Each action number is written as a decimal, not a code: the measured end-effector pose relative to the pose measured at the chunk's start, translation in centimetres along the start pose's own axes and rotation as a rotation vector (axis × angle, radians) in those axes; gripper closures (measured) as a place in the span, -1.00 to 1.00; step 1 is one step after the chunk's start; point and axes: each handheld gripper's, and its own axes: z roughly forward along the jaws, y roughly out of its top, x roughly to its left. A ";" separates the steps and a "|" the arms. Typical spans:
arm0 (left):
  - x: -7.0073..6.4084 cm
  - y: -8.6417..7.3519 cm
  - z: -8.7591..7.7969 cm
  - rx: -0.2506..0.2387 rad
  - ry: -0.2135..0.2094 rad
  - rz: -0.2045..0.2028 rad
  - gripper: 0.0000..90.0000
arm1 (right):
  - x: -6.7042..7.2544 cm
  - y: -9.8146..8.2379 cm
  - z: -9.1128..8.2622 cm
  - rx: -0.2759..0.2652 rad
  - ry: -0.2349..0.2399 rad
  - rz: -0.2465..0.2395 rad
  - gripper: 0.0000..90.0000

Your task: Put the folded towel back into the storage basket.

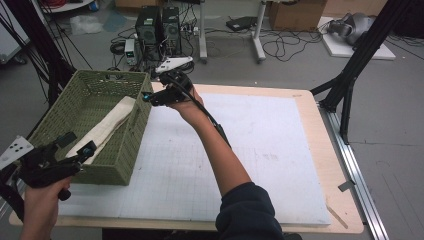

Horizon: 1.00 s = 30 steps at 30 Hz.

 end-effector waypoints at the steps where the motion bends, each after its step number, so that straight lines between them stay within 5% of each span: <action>1: -0.1 0.0 0.2 0.003 -0.006 0.002 -0.66 | -0.1 -0.1 -0.4 0.001 -0.005 -0.004 -0.62; 11: -1.3 0.2 1.8 0.028 -0.079 0.013 -0.65 | -0.8 -1.8 -4.1 0.004 -0.056 0.005 -0.62; 30: -4.2 -0.1 6.6 0.058 -0.229 0.065 -0.64 | -2.1 -9.6 -15.2 0.003 -0.213 0.072 -0.62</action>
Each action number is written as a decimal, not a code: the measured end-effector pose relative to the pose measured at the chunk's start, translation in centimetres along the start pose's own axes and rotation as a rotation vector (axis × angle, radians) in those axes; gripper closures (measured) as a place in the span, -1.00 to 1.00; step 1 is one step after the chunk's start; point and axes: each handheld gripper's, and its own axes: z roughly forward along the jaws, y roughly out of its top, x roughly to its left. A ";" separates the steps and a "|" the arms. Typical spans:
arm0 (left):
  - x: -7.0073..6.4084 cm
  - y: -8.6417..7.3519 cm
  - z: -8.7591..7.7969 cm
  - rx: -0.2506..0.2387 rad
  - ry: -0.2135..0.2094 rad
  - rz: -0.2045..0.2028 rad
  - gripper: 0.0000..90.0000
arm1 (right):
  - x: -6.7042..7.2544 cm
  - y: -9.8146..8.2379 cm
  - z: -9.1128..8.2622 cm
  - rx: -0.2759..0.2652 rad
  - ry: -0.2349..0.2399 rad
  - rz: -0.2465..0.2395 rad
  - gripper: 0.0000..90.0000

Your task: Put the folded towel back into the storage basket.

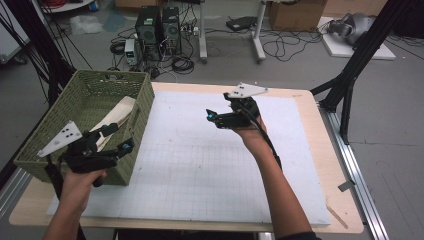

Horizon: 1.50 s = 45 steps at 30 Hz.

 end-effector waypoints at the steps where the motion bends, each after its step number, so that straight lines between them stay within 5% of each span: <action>1: -0.1 0.0 0.3 0.003 -0.003 0.001 -0.64 | 0.0 0.0 0.0 0.000 0.000 0.000 -0.62; 19: -2.6 -1.5 6.4 0.073 -0.155 0.038 -0.64 | 0.0 -8.4 -8.1 -0.009 -0.184 0.048 -0.62; 26: -3.3 -2.5 8.9 0.102 -0.198 0.043 -0.63 | -0.3 -11.8 -11.0 0.012 -0.237 0.103 -0.62; 34: -3.6 -4.0 10.7 0.101 -0.204 0.055 -0.59 | 0.1 -15.2 -12.1 0.030 -0.282 0.118 -0.62; 45: -4.3 -8.2 12.9 0.206 -0.206 0.072 -0.59 | -0.6 -17.7 -12.4 0.053 -0.298 0.145 -0.62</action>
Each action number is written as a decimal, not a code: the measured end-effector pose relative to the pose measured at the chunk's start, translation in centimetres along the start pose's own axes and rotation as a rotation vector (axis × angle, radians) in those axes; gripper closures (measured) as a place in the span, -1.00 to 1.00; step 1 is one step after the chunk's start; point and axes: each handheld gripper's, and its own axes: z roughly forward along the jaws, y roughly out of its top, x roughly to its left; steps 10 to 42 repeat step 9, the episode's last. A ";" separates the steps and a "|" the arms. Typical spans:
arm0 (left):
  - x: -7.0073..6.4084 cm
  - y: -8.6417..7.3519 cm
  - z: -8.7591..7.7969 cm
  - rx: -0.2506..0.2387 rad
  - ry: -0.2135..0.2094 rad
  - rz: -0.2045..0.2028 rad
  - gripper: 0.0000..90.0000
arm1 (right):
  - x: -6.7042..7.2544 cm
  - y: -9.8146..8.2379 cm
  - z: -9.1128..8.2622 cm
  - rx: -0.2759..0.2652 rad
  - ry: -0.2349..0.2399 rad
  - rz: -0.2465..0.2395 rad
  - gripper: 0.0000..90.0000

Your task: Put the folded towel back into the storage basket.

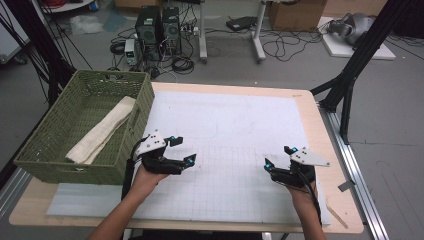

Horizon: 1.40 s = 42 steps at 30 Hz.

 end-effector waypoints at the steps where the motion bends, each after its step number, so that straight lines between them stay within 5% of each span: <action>1: 0.0 -0.1 0.1 0.011 -0.003 0.002 -0.59 | -0.1 -0.2 0.0 0.001 -0.005 0.005 -0.62; 42: 0.4 -0.1 0.1 0.003 0.009 -0.001 -0.59 | -0.3 -0.6 -0.2 0.003 -0.012 0.028 -0.62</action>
